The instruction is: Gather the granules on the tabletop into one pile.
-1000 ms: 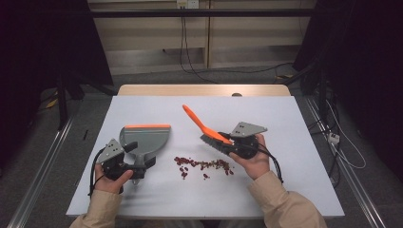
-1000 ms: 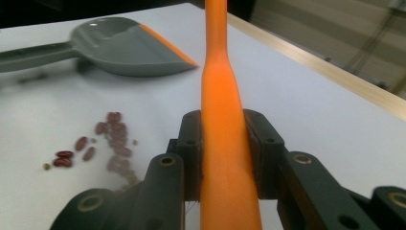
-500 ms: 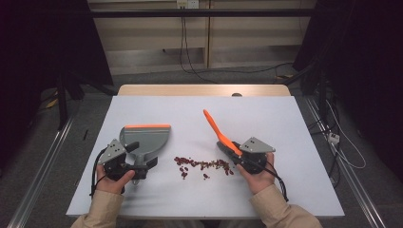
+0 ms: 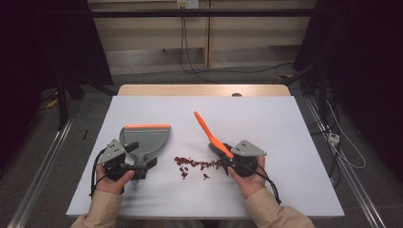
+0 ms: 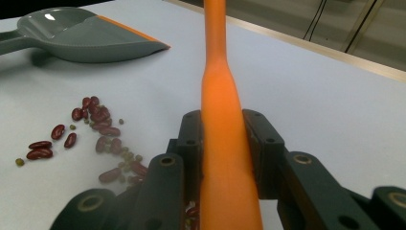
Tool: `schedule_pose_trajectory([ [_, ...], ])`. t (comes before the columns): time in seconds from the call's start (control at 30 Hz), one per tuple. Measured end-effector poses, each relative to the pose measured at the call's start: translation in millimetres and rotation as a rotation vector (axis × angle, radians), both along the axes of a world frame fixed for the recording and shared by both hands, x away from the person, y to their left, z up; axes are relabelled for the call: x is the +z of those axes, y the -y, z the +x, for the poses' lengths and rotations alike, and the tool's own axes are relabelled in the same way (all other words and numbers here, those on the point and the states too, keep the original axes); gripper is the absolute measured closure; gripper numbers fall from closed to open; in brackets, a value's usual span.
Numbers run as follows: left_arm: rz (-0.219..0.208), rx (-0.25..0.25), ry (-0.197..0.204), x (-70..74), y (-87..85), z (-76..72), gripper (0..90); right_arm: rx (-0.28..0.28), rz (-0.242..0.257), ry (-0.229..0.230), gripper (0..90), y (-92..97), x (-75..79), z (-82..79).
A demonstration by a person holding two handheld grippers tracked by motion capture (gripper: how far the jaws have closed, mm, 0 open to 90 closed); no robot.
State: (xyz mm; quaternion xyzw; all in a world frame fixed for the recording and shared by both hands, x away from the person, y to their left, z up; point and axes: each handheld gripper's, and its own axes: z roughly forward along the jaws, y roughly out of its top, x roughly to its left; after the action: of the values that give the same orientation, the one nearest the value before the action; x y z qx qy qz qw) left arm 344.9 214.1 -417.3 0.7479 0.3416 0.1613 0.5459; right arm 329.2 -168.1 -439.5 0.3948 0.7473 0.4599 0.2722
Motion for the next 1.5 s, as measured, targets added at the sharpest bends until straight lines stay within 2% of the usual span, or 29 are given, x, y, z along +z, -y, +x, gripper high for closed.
schedule_pose_trajectory([
  [0.2, 0.002, -0.003, 0.001, 0.1, 0.7, 0.8, 4.6, -0.013, 0.023, 0.006, 71.0, 8.4, 4.5, 8.6],
  [0.3, 0.001, 0.000, 0.001, 0.0, 0.2, 1.1, 4.6, -0.035, 0.033, 0.021, 71.0, 18.3, 11.0, 14.9],
  [0.37, -0.001, -0.001, 0.002, 0.1, 0.2, 0.9, 4.6, -0.048, 0.031, 0.013, 71.0, 26.5, 12.8, 20.6],
  [0.5, 0.003, -0.001, 0.003, 0.1, 0.5, 0.8, 4.6, -0.059, 0.006, -0.051, 70.9, 37.7, 9.1, 29.6],
  [0.53, 0.003, -0.001, 0.003, 0.1, 0.5, 1.0, 4.6, -0.047, 0.005, -0.074, 70.8, 38.9, 7.5, 31.2],
  [0.57, 0.000, -0.001, 0.002, 0.0, 0.6, 1.0, 4.6, -0.044, 0.014, -0.075, 70.8, 39.6, 7.3, 30.8],
  [0.67, 0.002, -0.001, 0.003, 0.0, 0.7, 1.1, 4.6, -0.056, -0.005, -0.088, 70.3, 39.4, 9.7, 30.1],
  [0.77, 0.000, -0.003, 0.004, 0.4, 1.6, 0.9, 4.6, -0.043, -0.030, -0.143, 65.0, 40.6, 15.3, 34.1],
  [0.9, 0.000, -0.001, 0.005, 0.8, 1.4, 1.1, 4.6, -0.046, -0.082, -0.207, 63.0, 37.8, 29.2, 41.2],
  [0.97, -0.001, -0.002, 0.007, 1.4, 1.4, 1.0, 4.6, -0.040, -0.113, -0.268, 63.9, 34.6, 34.0, 47.0],
  [1.07, 0.000, -0.002, 0.011, 2.8, 0.9, 0.0, 4.6, -0.061, -0.170, -0.283, 67.9, 30.6, 37.5, 52.1],
  [1.1, -0.001, -0.003, 0.011, 2.7, 0.8, -0.1, 4.6, -0.061, -0.172, -0.292, 68.2, 30.1, 38.1, 52.9],
  [1.17, -0.002, -0.002, 0.009, 2.3, 0.0, -0.1, 4.6, -0.052, -0.143, -0.319, 70.6, 31.1, 37.5, 54.4],
  [1.33, -0.005, 0.001, 0.012, 3.5, -0.4, -0.3, 4.6, -0.041, -0.142, -0.323, 71.1, 32.8, 37.0, 56.7],
  [1.5, 0.000, -0.002, 0.014, 3.8, 1.1, -0.5, 4.6, -0.053, -0.119, -0.356, 71.3, 35.4, 38.0, 60.0],
])
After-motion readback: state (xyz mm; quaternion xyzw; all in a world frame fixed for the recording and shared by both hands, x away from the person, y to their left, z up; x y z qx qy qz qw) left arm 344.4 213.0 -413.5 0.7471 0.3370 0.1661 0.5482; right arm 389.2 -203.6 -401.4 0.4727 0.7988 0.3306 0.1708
